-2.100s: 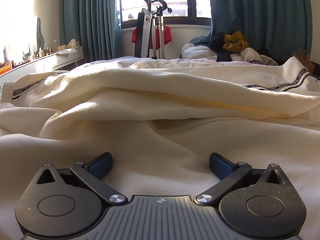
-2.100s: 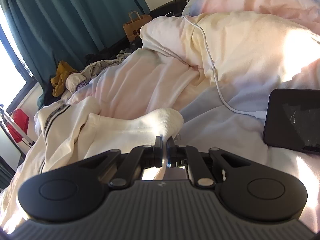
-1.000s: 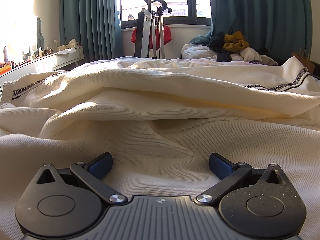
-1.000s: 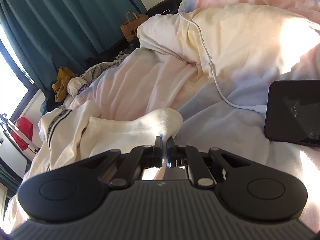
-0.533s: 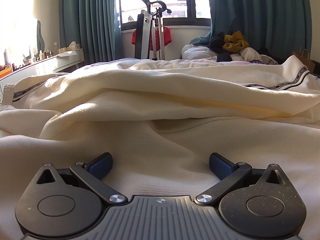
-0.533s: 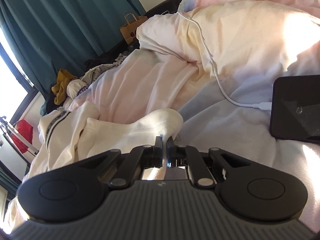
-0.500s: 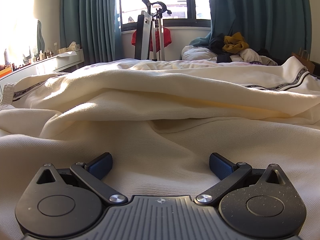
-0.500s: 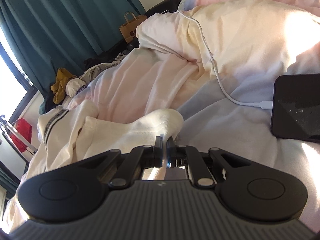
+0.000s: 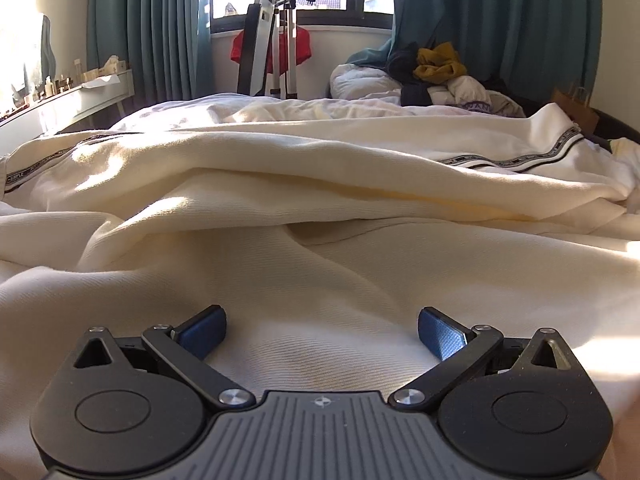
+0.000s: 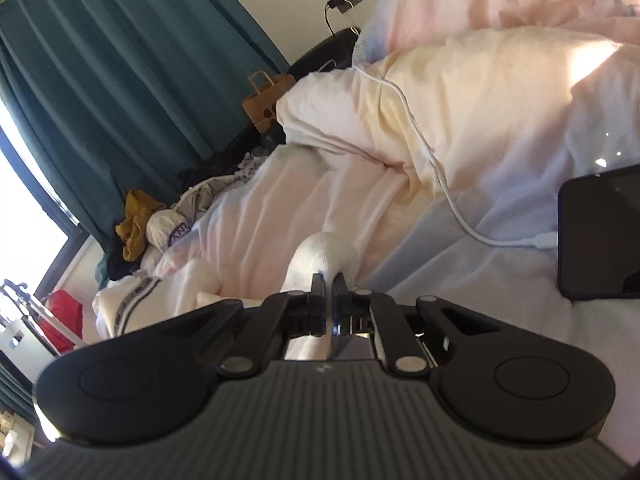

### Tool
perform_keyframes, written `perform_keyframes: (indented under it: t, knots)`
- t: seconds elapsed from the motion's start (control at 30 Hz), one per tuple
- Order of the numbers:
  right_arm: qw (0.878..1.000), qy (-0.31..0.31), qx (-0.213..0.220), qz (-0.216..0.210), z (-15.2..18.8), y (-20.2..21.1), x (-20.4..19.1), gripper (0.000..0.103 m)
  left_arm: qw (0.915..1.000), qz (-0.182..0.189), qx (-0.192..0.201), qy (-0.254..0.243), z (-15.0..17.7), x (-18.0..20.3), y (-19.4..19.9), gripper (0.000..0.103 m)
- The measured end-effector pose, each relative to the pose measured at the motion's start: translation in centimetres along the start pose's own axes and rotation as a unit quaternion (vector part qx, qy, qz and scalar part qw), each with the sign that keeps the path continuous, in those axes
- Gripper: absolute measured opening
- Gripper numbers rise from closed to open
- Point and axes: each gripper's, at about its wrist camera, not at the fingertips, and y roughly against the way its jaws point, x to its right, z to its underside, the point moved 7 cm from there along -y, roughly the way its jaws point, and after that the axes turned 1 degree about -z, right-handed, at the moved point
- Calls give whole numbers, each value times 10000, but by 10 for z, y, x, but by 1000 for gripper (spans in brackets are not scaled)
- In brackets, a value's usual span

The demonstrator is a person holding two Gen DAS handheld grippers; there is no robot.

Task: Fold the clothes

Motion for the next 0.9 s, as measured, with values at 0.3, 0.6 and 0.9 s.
perform_keyframes:
  t: [0.3,0.6,0.9]
  knots:
    - [9992,-111,349,125,-22,20,5,5,9830,446,-39,1782,-32,-92,108,103]
    - [9991,-117,141,380,-18,27,19,6,8858,429,-381,4604,-25,-270,179,103]
    - [9951,-954,-20,275,-16,32,35,6,8382,107,-899,5379,20,-311,124,82]
